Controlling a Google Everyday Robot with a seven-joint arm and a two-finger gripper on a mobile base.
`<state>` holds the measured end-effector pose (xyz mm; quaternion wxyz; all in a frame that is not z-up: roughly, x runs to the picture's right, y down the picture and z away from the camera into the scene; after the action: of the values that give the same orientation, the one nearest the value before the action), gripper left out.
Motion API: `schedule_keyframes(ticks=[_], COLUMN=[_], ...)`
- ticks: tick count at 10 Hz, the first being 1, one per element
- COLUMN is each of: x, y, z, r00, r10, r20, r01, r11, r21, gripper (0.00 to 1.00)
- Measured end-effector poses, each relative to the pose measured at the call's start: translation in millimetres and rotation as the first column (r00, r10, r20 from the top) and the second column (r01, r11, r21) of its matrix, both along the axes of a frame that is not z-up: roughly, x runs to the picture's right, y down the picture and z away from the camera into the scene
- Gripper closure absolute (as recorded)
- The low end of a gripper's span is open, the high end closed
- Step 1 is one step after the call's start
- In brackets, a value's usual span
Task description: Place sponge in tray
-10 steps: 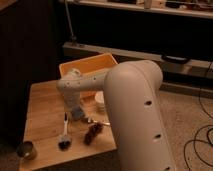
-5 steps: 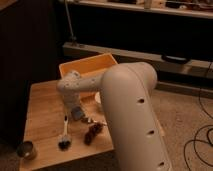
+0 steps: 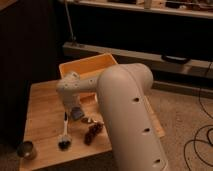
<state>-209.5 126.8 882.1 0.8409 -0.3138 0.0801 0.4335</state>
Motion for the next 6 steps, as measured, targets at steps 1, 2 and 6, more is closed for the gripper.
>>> schedule_keyframes(ticks=[1, 2, 6], x=[-0.2, 0.5, 0.2], y=[2.0, 2.3, 1.5], z=[1.6, 1.7, -0.2], r00=[1.0, 1.0, 1.0], r10=[-0.001, -0.002, -0.003], r20=[-0.003, -0.004, -0.004], r01=[0.001, 0.002, 0.003], r11=[1.0, 1.0, 0.9999], r21=[-0.009, -0.009, -0.01], gripper=[0.8, 0.9, 1.0])
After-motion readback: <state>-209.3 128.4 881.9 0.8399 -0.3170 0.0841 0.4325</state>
